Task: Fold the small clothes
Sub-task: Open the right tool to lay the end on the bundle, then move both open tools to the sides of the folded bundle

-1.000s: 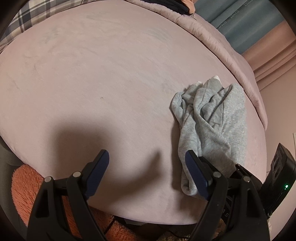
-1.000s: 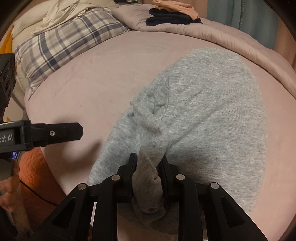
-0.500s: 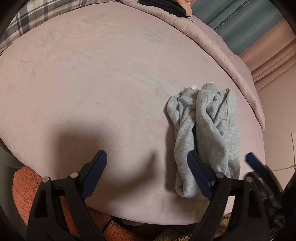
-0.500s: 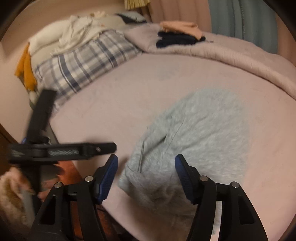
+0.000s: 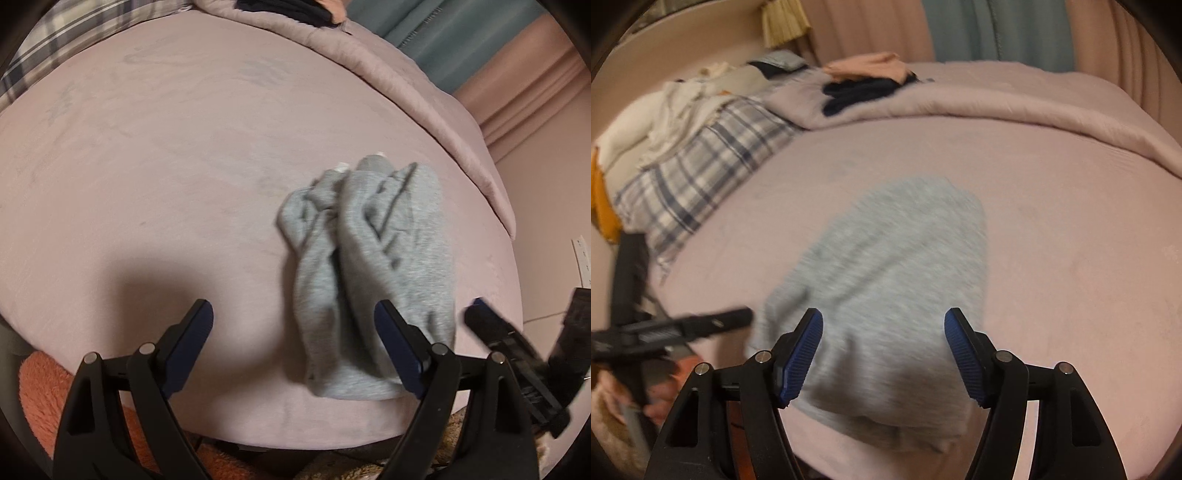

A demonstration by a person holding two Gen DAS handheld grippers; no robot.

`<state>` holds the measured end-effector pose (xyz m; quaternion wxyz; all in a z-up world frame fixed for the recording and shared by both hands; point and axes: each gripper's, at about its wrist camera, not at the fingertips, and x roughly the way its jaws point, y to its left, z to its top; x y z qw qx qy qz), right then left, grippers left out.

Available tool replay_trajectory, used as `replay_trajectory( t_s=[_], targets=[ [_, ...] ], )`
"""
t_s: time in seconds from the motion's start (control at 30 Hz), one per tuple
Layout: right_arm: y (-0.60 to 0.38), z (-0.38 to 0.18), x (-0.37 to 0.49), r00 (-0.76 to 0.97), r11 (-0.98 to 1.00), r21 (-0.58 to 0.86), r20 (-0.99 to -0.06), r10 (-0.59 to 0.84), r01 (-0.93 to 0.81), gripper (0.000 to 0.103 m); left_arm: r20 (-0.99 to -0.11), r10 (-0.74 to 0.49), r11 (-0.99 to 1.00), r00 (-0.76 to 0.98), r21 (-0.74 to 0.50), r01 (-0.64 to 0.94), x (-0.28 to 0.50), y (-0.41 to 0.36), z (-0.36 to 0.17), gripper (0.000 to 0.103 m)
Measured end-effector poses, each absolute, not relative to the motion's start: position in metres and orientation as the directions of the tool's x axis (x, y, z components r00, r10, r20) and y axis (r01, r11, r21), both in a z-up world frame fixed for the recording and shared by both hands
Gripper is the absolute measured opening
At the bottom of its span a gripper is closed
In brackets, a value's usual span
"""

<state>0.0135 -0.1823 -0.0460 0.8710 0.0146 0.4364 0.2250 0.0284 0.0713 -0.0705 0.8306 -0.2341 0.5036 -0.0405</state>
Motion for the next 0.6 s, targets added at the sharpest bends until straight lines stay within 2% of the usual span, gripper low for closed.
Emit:
replay_trajectory(
  t_s=[0.2,0.43,0.6],
  targets=[
    [-0.179,-0.08,0.014,0.434,0.914,0.216,-0.826,0.359,-0.344,0.068,-0.819,-0.326,0.905,0.473,-0.415,-0.095,0.046,0.045,-0.073,0.089],
    [-0.166,-0.085,0.013,0.436,0.917,0.191,-0.833,0.34,-0.349,0.071,-0.83,-0.35,0.9,0.435,-0.427,-0.09,0.057,0.037,-0.087,0.089],
    [-0.167,-0.089,0.017,0.422,0.915,0.222,-0.833,0.357,-0.337,0.072,-0.788,-0.406,0.873,0.463,-0.484,-0.057,0.055,0.04,-0.075,0.089]
  ],
)
